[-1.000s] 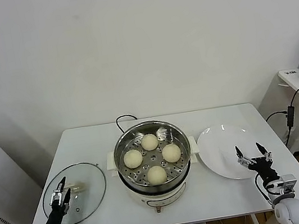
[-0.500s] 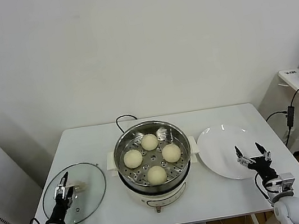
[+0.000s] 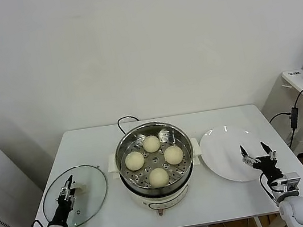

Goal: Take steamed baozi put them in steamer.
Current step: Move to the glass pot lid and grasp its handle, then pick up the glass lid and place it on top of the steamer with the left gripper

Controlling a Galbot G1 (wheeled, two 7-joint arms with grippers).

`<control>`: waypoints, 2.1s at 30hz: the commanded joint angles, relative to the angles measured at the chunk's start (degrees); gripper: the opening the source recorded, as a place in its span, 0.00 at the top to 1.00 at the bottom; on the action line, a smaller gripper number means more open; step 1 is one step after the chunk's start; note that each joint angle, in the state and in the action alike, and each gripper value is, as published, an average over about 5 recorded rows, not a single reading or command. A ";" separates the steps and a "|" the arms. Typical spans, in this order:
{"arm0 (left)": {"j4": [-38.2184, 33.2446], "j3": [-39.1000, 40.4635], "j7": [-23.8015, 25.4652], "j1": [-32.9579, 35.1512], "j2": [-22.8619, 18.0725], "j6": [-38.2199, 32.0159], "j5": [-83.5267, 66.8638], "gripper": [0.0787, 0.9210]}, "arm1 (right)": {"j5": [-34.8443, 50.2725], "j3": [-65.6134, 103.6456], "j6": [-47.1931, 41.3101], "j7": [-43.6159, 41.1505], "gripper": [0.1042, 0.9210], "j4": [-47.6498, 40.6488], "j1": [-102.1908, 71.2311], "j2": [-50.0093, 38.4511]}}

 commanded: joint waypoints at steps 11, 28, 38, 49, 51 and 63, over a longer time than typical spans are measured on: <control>-15.26 -2.35 4.81 3.68 5.18 3.74 -9.58 0.92 | 0.07 -0.01 -0.14 -0.03 0.12 1.54 -0.52 0.16; -37.37 5.94 20.79 2.51 14.54 23.11 -19.37 0.97 | 0.58 0.45 -0.60 -0.14 0.12 4.39 -1.03 -0.64; -45.01 21.17 30.30 -2.21 15.70 37.92 -8.90 0.97 | 0.51 0.27 -0.61 -0.12 0.12 4.31 -0.81 -1.31; -42.58 37.52 33.10 -12.09 6.11 48.15 -2.13 0.97 | 0.15 0.10 -0.89 0.12 0.12 4.40 -0.53 -1.73; -41.82 38.93 33.37 -12.94 4.20 48.73 -0.94 0.97 | 0.15 0.11 -0.87 0.09 0.12 4.25 -0.51 -1.68; -39.19 43.93 33.46 -13.62 -0.86 48.01 3.27 0.97 | -0.22 0.21 -0.63 -0.19 0.12 2.91 0.04 -1.04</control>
